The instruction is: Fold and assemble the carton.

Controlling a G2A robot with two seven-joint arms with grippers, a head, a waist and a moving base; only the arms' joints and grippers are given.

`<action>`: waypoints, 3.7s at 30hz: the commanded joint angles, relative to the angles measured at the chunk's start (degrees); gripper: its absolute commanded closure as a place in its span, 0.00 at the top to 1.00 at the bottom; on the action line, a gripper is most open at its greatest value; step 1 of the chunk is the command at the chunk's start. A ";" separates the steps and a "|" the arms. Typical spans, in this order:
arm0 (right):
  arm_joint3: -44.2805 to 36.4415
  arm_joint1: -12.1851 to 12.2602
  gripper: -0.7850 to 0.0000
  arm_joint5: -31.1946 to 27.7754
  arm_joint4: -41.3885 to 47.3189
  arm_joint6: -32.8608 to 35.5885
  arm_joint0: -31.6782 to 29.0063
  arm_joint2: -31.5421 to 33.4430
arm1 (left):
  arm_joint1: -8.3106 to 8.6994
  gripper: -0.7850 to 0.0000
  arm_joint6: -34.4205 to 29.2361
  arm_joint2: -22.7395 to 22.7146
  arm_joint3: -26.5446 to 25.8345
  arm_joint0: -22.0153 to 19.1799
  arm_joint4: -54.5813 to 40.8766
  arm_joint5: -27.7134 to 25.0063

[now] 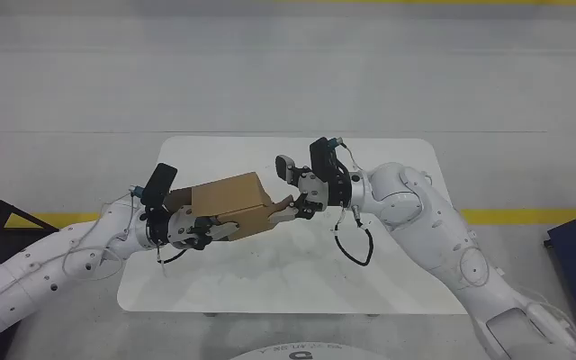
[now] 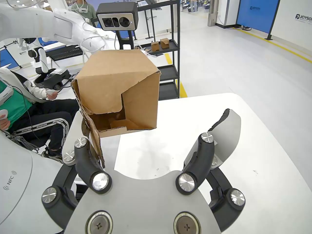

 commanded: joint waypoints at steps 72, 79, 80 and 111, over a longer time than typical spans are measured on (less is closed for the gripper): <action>5.07 1.82 1.00 -10.74 27.84 19.01 7.18 -3.68 | 0.81 0.00 0.01 -0.01 -5.38 -0.18 2.85 0.00; 2.80 3.09 1.00 -10.74 26.09 19.05 3.48 0.08 | 1.84 0.00 0.02 -0.01 -6.21 -0.15 1.78 0.00; 2.98 3.08 1.00 -10.74 25.70 19.03 3.45 0.07 | 1.89 0.00 0.01 -0.01 -6.28 -0.01 1.84 0.00; -8.63 5.90 1.00 -0.07 1.06 3.95 -16.35 18.81 | -21.18 0.00 -110.45 -0.01 -6.33 -9.92 -10.16 41.46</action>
